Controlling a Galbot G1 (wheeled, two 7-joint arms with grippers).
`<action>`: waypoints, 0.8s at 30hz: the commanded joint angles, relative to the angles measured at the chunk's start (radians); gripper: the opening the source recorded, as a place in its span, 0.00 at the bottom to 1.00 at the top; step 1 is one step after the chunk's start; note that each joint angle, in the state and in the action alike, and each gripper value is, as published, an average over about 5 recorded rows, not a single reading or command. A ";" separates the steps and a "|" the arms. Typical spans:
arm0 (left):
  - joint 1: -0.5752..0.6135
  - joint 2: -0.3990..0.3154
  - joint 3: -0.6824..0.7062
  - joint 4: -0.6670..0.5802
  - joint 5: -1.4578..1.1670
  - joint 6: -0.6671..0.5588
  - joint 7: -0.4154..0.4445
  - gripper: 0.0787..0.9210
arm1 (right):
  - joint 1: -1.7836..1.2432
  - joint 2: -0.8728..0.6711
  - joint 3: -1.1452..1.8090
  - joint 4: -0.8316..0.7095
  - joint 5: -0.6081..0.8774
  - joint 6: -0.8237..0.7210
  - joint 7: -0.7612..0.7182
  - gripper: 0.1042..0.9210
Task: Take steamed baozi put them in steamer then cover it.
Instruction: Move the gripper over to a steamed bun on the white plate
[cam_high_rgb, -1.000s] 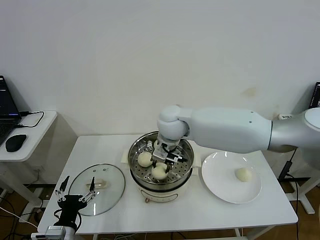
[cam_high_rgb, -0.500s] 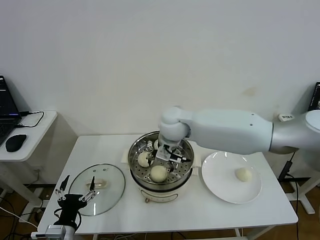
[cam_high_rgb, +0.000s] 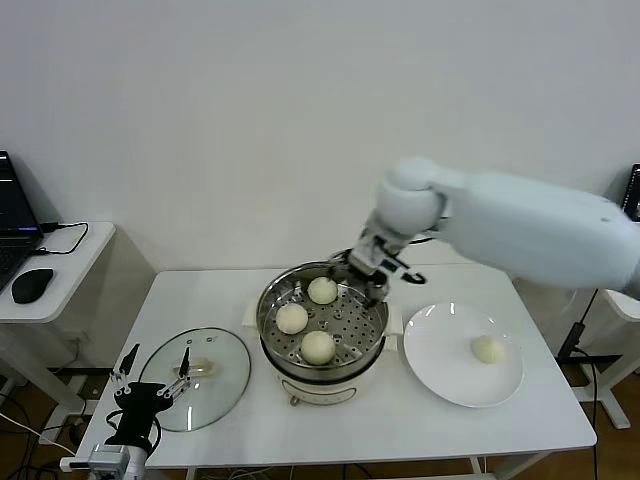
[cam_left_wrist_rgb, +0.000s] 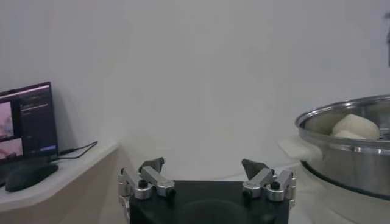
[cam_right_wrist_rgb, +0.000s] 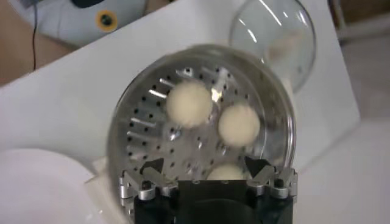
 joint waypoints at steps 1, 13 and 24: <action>-0.005 0.017 0.004 0.001 -0.003 0.001 0.000 0.88 | -0.084 -0.359 0.055 0.039 0.016 -0.151 -0.017 0.88; -0.013 0.040 0.013 0.023 -0.013 -0.003 0.002 0.88 | -0.661 -0.454 0.517 -0.206 -0.229 0.012 -0.002 0.88; 0.002 0.039 0.001 0.020 -0.009 0.000 0.003 0.88 | -0.857 -0.339 0.689 -0.333 -0.325 -0.007 0.026 0.88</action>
